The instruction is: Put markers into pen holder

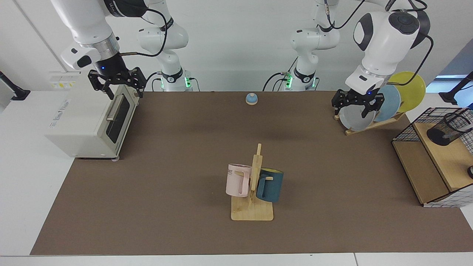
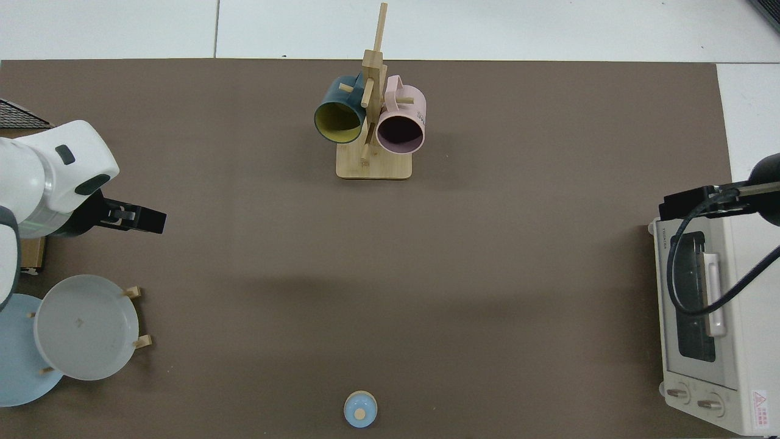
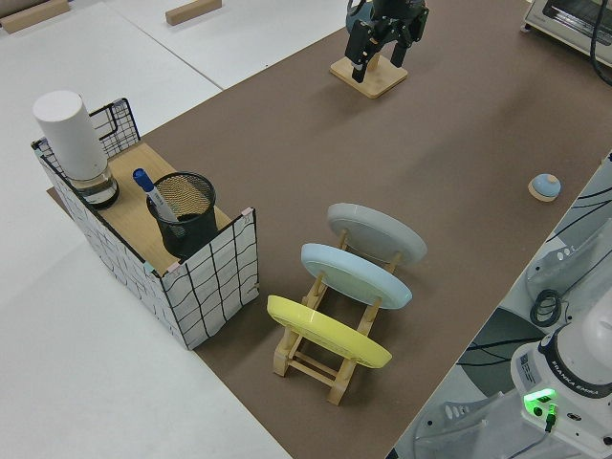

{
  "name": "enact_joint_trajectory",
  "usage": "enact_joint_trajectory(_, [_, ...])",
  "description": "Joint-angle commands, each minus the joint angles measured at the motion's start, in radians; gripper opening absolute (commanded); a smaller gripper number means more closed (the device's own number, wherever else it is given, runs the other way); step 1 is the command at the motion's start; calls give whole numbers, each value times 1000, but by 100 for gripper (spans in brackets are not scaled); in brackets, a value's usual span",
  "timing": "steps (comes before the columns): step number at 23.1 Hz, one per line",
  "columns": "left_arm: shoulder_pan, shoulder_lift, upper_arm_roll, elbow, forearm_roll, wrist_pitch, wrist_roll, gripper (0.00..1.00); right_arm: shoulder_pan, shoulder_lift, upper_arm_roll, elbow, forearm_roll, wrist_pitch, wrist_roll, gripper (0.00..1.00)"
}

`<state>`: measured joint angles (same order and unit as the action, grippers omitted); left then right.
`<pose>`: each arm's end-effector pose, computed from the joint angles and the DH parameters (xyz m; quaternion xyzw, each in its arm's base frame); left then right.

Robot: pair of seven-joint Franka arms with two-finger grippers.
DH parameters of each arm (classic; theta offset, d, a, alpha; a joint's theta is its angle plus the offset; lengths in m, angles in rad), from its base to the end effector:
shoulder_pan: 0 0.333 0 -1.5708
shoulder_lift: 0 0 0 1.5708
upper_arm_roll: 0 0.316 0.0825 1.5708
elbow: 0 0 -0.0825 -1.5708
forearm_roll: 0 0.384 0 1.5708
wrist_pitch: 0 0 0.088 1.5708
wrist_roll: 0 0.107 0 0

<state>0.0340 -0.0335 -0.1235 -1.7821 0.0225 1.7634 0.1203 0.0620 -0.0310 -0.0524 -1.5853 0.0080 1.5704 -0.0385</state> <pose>0.5519 -0.0484 0.5591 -0.9942 0.1067 -0.0071 0.0132 0.5449 0.0056 0.6346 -0.9997 -0.0241 -0.0081 0.0047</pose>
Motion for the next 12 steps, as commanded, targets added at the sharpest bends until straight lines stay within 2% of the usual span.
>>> enact_joint_trajectory(1, [-70,-37,74,6,-18,-47,-16,100,-10,-18,6,-22,3,20,9,100])
enact_joint_trajectory(4, [-192,-43,201,6,-16,-50,-25,100,-10,-18,6,-21,1,20,8,100])
enact_joint_trajectory(6, [-235,-54,243,3,-16,-54,-53,100,-10,-18,6,-21,3,20,9,100])
enact_joint_trajectory(9, [-241,-63,246,0,-9,-65,-73,100,-10,-18,6,-21,3,20,9,100])
enact_joint_trajectory(12, [-217,-59,237,1,-1,-45,-57,100,-10,-18,6,-21,3,20,9,100])
